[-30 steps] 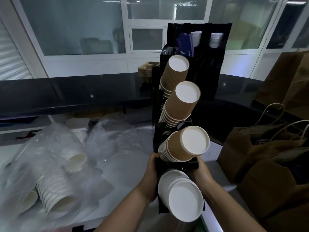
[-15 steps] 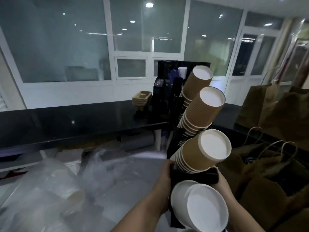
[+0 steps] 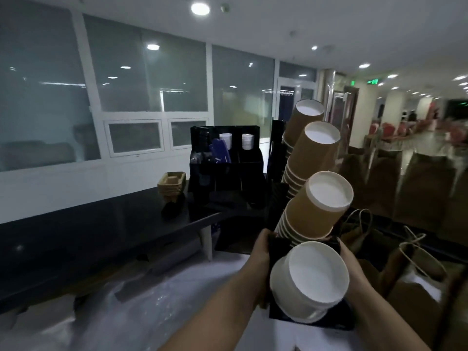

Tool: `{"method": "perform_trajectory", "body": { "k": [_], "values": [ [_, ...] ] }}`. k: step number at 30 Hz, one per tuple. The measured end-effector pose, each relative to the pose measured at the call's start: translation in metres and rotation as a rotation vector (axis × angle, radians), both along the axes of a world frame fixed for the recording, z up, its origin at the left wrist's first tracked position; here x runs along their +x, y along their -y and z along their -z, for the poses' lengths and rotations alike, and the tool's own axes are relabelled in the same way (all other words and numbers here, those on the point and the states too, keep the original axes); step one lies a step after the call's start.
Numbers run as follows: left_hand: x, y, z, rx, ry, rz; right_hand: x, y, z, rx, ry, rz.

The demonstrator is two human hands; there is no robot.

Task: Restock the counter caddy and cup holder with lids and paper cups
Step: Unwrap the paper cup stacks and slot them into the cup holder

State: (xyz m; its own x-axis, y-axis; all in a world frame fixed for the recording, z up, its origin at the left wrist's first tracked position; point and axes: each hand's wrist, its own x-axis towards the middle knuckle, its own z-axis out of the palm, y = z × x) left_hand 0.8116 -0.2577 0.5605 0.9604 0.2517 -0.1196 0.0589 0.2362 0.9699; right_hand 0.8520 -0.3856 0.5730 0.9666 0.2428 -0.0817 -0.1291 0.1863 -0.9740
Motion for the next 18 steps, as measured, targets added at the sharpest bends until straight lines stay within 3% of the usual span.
{"method": "perform_trajectory", "body": {
  "k": [6,18],
  "values": [
    [0.035,-0.006,-0.019,0.009,0.015,0.040,0.009,0.004,-0.025,0.198,-0.092,0.068],
    [0.128,-0.019,-0.059,-0.148,0.023,-0.017,0.115,-0.015,-0.057,0.135,-0.016,0.074]
  ]
}}
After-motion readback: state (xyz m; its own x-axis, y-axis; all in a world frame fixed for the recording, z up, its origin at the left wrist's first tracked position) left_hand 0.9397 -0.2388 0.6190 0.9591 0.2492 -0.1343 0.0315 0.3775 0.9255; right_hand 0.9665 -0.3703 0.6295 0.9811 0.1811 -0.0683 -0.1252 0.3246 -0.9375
